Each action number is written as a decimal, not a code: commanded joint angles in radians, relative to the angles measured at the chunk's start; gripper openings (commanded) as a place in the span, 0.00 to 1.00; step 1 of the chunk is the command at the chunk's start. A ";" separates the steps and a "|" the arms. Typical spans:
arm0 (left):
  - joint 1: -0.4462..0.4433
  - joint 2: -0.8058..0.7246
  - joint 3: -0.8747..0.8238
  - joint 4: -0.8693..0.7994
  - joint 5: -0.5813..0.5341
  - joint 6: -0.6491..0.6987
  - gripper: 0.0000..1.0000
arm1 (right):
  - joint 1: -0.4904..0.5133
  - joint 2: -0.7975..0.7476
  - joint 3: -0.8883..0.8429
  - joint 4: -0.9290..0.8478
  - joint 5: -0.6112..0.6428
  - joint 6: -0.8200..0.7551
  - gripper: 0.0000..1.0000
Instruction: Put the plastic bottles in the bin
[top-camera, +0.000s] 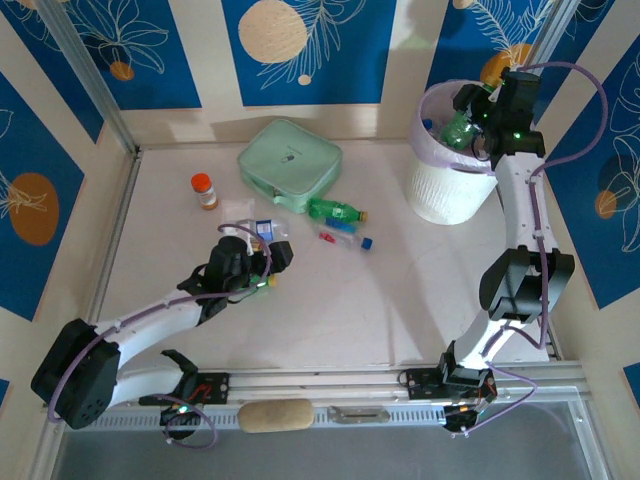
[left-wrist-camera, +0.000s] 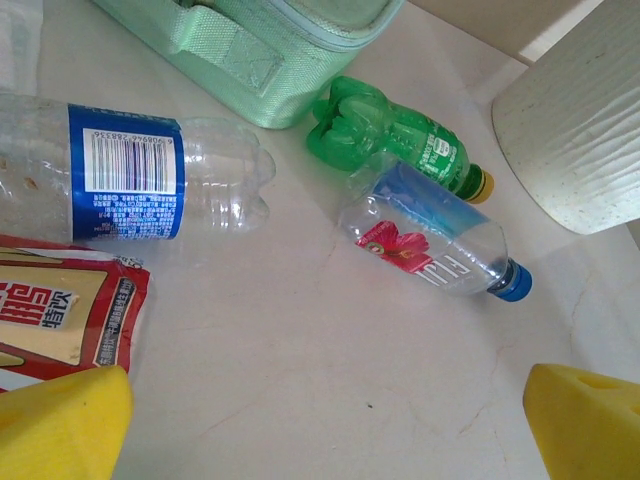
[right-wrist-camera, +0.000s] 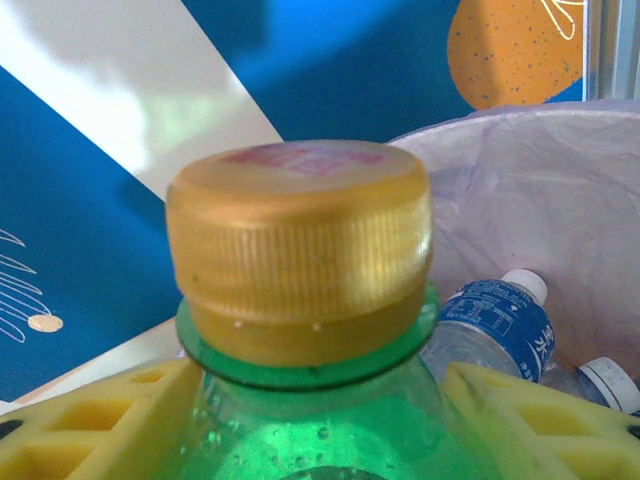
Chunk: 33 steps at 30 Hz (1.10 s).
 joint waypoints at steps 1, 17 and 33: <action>0.010 -0.021 0.015 -0.007 0.011 0.003 1.00 | -0.001 -0.014 0.019 -0.003 0.010 0.010 0.59; 0.012 -0.076 0.032 -0.075 -0.080 0.070 1.00 | 0.031 -0.183 -0.067 0.046 0.009 -0.049 0.81; 0.171 -0.130 0.060 -0.134 -0.052 0.097 1.00 | 0.467 -0.353 -0.463 -0.050 -0.130 -0.281 0.88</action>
